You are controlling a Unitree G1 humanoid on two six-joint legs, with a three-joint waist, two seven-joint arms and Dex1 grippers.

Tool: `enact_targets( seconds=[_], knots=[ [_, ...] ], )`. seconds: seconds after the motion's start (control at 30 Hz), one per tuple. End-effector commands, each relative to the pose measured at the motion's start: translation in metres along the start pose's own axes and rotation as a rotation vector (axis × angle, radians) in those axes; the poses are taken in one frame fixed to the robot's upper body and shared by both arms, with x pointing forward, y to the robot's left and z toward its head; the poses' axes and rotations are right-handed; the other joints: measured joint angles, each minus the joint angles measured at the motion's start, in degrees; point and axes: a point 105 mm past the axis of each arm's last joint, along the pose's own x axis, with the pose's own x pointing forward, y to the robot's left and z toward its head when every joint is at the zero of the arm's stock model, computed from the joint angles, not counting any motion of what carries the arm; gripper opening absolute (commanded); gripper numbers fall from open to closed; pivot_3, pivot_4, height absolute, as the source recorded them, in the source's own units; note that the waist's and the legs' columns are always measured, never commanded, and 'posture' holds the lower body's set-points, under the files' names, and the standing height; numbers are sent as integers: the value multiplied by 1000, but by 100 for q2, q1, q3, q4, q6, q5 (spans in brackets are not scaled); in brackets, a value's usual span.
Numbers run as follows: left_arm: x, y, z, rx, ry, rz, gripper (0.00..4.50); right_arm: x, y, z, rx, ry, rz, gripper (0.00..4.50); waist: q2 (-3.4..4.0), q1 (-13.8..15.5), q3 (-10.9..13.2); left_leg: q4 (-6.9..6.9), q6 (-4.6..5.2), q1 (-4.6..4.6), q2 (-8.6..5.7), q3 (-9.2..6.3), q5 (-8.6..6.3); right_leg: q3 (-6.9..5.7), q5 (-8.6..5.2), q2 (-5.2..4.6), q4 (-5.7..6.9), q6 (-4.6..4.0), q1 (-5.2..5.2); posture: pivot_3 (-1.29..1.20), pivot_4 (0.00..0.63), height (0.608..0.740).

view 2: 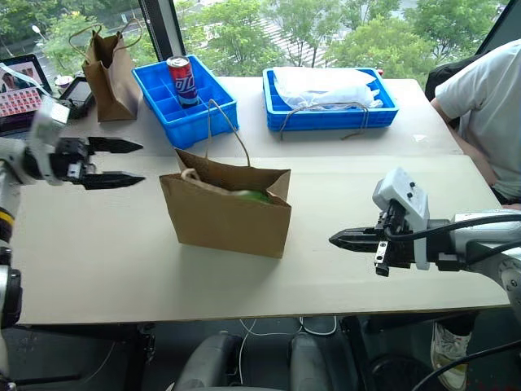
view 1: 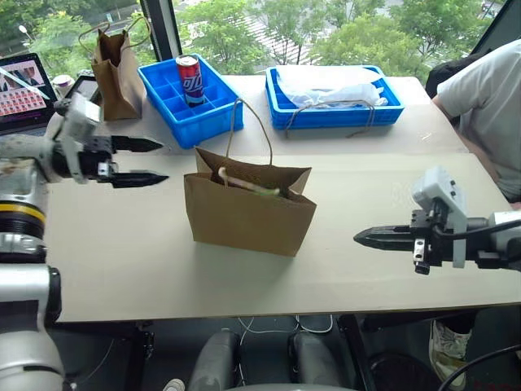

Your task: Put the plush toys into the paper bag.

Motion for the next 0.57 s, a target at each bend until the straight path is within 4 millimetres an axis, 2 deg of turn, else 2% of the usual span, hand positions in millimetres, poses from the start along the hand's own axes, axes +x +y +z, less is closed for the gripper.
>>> enact_targets(
  seconds=[0.03,0.13,0.2,0.27,0.4,0.57],
  knots=[
    [-25,-13,-30,-79,64,119,4455,-7,-25,0,-13,-88,-138,0,2,-37,-1,-9,0,16,1,5,-1,7,-1,-4,1,1,6,0,150,740],
    [-24,-27,-40,-157,39,210,4455,-6,-35,-7,-4,-131,-207,0,-4,-50,1,-16,0,21,11,3,-3,7,-2,-22,6,0,5,0,150,740],
    [-21,-30,-56,-108,60,339,4455,-5,-40,-6,-16,-194,-256,0,-3,9,1,-12,-1,11,10,-4,-2,1,-1,-54,7,0,-2,0,150,740],
    [-17,-37,-63,-97,55,397,4455,-5,-43,-5,-23,-244,-292,0,-2,45,0,-14,-3,20,8,-4,-2,4,1,-78,2,-1,6,0,150,740],
    [-3,-48,-69,-127,8,426,4455,-7,-46,-12,-38,-272,-356,0,-2,106,0,-16,-5,22,2,-3,-4,3,3,-86,-2,-3,8,0,150,740],
    [10,-57,-73,-138,7,379,4455,-3,-41,-21,-39,-252,-370,0,-2,90,0,-18,-8,23,2,-1,-5,4,4,-81,-2,-5,7,0,150,740]
  ],
)
